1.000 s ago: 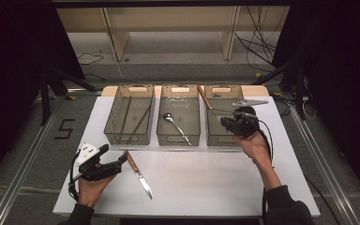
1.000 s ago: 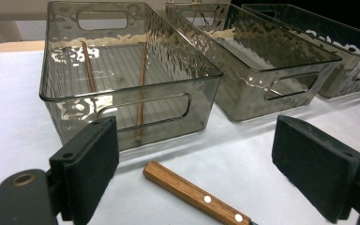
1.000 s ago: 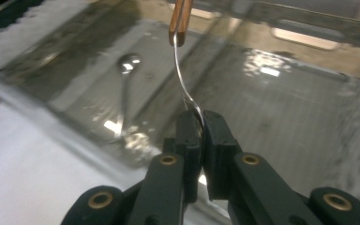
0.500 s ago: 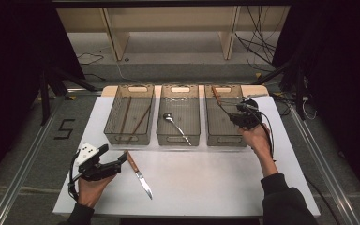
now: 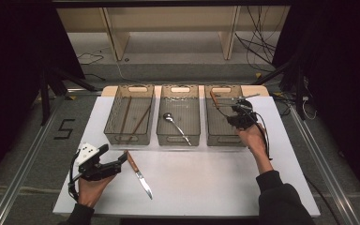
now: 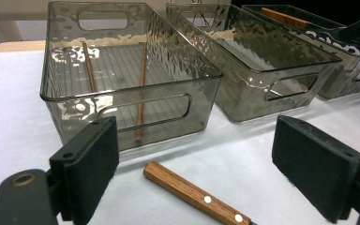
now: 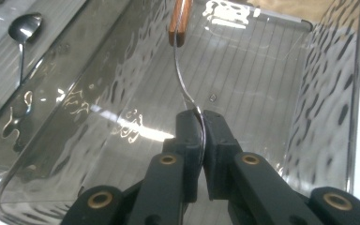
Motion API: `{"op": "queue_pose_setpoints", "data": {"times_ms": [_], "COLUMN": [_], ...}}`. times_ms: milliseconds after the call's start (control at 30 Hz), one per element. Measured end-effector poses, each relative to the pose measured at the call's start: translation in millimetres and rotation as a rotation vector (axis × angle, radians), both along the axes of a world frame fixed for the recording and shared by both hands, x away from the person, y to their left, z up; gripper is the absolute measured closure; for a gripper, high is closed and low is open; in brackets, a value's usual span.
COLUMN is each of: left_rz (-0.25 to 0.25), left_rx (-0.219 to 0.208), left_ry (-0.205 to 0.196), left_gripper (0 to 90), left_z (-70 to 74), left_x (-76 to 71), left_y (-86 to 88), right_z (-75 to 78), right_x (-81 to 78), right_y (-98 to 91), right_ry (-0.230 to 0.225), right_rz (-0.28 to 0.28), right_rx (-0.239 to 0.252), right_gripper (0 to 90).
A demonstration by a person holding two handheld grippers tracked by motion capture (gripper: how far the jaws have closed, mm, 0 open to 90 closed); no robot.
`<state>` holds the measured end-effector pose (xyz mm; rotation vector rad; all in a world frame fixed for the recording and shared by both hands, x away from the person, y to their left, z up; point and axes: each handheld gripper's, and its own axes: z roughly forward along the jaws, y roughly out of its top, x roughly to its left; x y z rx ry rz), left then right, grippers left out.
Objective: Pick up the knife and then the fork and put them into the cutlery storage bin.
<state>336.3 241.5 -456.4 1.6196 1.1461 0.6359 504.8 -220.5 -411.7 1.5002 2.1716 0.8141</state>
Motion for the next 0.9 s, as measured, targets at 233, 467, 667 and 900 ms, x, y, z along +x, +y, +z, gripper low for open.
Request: {"op": "queue_pose_setpoints", "data": {"times_ms": [233, 467, 667, 900], "left_rz": [-0.001, -0.001, 0.006, 0.020], "left_rx": [0.000, 0.001, 0.003, 0.001], "left_ry": [0.000, 0.000, -0.002, -0.002], "left_gripper": [14.8, 14.8, 14.8, 14.8], "left_z": [0.4, 0.5, 0.8, 1.0], "left_x": [-0.2, -0.1, -0.1, -0.2], "left_y": [-0.3, -0.3, 0.7, 3.2], "right_z": [-4.2, 11.4, 27.5, 38.9], "right_x": [2.4, -4.3, -21.3, -54.1], "right_y": [4.7, 6.9, 14.4, 41.5], "right_ry": [0.018, -0.026, -0.080, -0.138], "right_rz": [0.008, 0.050, 0.098, 0.197], "right_rx": [-0.010, 0.052, 0.092, 0.132], "right_gripper": [83.9, 54.1, 46.2, 40.2]}}
